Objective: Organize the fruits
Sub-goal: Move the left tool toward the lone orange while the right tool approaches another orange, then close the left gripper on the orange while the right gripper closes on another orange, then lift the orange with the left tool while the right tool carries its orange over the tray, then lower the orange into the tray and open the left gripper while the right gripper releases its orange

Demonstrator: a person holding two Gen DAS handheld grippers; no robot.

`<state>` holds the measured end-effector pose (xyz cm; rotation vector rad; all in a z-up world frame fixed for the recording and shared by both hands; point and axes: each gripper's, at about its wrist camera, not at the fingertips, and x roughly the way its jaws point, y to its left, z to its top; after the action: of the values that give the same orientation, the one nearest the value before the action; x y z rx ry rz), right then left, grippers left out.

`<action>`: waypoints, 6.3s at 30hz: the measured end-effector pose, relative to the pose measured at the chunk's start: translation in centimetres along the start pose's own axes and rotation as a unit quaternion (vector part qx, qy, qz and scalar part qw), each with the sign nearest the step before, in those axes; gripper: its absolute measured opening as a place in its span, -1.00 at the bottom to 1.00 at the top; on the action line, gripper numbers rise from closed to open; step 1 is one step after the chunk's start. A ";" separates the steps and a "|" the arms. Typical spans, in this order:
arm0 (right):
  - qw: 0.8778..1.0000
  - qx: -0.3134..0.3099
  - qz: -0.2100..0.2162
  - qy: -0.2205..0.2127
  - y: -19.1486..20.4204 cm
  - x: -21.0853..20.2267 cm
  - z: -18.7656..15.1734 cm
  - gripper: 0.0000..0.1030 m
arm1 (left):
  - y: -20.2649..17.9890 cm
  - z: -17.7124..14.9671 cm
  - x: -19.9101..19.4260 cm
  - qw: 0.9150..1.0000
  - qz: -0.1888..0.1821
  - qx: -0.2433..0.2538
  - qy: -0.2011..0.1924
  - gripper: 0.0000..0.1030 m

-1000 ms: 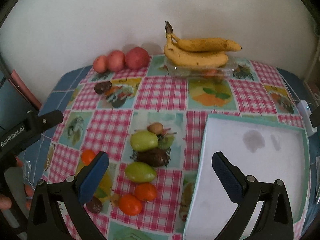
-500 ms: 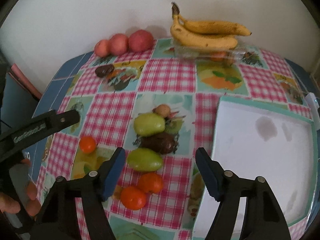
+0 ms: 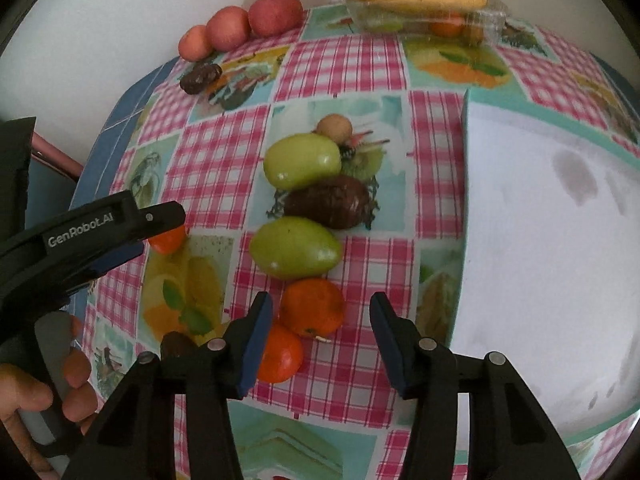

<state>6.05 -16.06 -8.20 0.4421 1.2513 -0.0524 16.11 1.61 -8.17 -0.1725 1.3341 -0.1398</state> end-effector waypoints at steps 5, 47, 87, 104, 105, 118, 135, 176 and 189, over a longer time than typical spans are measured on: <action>1.000 0.001 0.004 0.008 0.1 0.3 -0.1 -0.03 | 0.3 0.2 0.2 1.000 0.001 -0.015 0.003 -0.04; 1.000 0.016 -0.016 -0.011 -2.6 -3.1 0.1 -0.40 | -2.4 -1.3 -5.3 0.997 -0.060 0.009 -0.038 -0.30; 1.000 -0.017 -0.016 0.020 -1.4 -0.9 -2.5 -0.30 | -2.1 -2.0 -6.5 0.995 -0.090 0.000 -0.047 -0.29; 0.998 0.034 -0.022 -0.039 -4.3 -4.5 -1.6 -0.30 | -1.9 -1.7 -1.9 0.999 -0.045 0.006 0.011 -0.02; 0.998 0.035 -0.021 -0.038 -4.3 -4.5 -1.7 -0.30 | -2.2 -1.9 -1.3 0.999 -0.037 0.015 0.020 -0.02; 0.998 0.037 -0.018 -0.037 -4.4 -4.5 -1.8 -0.30 | -3.0 -2.2 -1.1 0.999 -0.022 0.043 0.014 -0.54; 0.998 0.044 -0.017 -0.040 -4.6 -4.7 -1.8 -0.30 | -3.9 -2.4 0.9 0.997 -0.038 0.053 0.048 -0.33; 0.943 0.273 -0.163 -0.093 -25.3 -8.1 -3.1 -0.28 | -21.8 -13.1 1.0 0.941 -0.124 0.307 0.065 -0.22; 0.945 0.251 -0.175 -0.117 -24.4 -8.7 -2.7 0.59 | -21.3 -11.6 -2.4 0.947 -0.108 0.302 0.009 0.79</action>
<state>-5.95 -39.19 -7.97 0.6253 1.0603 -0.7209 4.18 -19.26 -4.11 0.2056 1.2306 -0.7268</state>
